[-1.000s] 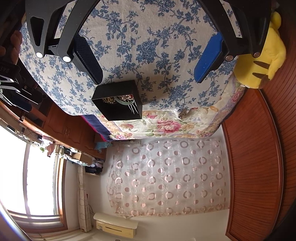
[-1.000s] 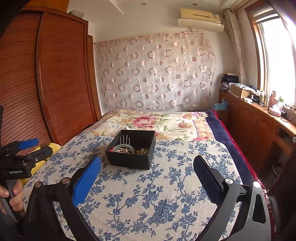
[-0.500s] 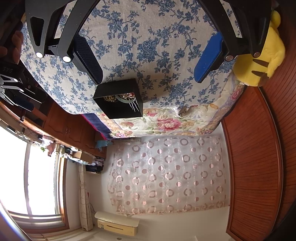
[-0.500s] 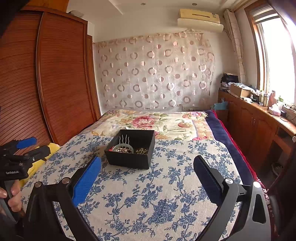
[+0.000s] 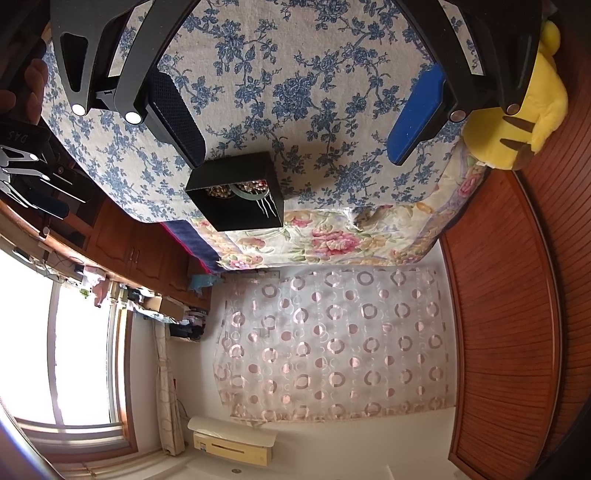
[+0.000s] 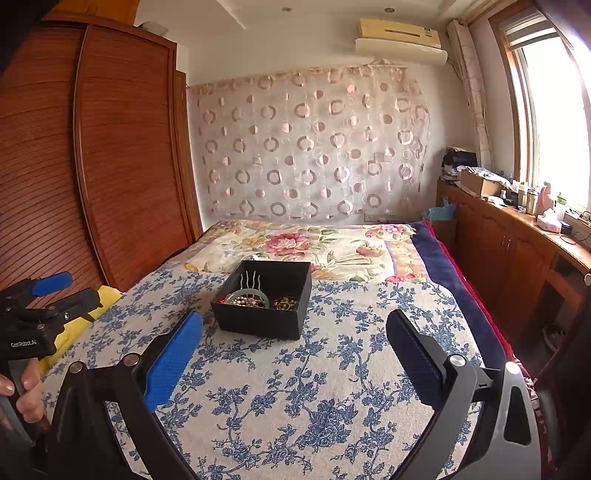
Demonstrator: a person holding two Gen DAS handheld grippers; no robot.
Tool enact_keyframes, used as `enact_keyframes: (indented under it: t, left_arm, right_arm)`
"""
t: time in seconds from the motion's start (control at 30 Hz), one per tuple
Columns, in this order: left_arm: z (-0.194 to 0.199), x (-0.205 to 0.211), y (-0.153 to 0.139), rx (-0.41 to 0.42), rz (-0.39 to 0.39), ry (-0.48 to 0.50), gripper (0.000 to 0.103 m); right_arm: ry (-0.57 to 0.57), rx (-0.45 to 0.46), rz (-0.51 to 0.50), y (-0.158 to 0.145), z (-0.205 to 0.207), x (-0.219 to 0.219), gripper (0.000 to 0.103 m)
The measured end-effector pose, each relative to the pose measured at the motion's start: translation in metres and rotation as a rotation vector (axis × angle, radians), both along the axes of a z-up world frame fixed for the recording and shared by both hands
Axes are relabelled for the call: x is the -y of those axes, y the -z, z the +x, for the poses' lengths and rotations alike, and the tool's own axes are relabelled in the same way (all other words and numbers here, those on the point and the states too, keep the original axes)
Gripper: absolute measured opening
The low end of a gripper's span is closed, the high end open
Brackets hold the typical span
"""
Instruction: Organize jewelry
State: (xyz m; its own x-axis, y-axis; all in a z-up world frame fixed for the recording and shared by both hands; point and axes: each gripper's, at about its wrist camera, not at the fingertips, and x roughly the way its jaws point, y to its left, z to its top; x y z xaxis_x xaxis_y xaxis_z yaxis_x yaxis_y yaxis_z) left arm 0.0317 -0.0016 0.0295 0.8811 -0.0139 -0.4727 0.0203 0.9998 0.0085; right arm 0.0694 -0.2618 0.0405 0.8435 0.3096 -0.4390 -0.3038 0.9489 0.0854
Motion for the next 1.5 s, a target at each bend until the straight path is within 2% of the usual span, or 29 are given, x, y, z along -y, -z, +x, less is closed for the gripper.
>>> enact_keyframes:
  t: [1.5]
  left_arm:
    - [-0.0016, -0.0013, -0.0012, 0.003, 0.000, -0.003, 0.095]
  right_arm:
    - [-0.001, 0.006, 0.002, -0.0019, -0.0008, -0.0003, 0.100]
